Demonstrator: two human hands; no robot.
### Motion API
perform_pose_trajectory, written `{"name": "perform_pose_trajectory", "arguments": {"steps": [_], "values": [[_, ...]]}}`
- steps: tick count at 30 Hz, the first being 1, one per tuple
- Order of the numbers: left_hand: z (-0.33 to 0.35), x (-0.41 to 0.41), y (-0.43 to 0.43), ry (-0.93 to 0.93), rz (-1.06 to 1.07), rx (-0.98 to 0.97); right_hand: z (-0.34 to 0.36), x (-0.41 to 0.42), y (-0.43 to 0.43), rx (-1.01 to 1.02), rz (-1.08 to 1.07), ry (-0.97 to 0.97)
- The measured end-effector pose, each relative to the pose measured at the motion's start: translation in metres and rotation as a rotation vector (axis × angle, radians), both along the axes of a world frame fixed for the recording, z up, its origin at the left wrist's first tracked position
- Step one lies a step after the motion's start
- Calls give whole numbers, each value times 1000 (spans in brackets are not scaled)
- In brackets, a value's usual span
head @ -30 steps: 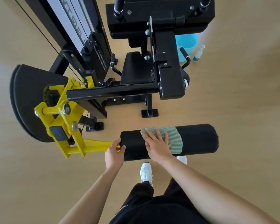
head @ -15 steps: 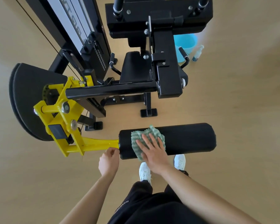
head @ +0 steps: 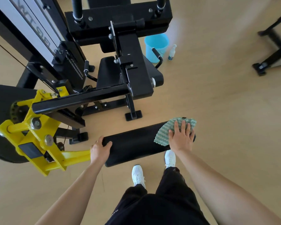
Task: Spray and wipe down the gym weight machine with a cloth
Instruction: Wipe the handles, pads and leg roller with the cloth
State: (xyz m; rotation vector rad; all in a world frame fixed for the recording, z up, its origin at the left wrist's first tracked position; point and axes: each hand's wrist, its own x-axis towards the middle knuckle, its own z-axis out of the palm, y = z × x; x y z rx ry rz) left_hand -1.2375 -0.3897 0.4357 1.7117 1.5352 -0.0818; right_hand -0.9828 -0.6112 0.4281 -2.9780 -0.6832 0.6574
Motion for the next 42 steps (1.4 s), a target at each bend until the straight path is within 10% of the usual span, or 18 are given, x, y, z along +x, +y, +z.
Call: {"name": "perform_pose_trajectory", "arguments": {"steps": [7, 27, 42], "values": [[2, -3, -11, 33, -32, 105, 1, -7, 14, 25, -46, 81], [11, -55, -69, 44, 143, 18, 7, -173, 103, 101, 1067, 262], [14, -18, -22, 14, 51, 134, -1, -16, 27, 0, 232, 86]]}}
